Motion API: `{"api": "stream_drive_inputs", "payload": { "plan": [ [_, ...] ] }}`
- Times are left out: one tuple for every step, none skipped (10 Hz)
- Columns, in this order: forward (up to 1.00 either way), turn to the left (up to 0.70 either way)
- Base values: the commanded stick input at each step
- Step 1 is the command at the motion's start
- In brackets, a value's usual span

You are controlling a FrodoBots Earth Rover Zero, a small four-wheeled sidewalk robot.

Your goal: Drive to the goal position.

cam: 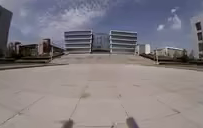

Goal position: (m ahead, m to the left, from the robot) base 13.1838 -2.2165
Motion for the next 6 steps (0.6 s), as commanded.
{"api": "stream_drive_inputs", "payload": {
  "plan": [
    [0.70,0.00],
    [0.70,0.00],
    [0.70,0.00],
    [0.70,0.00],
    [0.70,0.00],
    [0.70,0.00]
  ]
}}
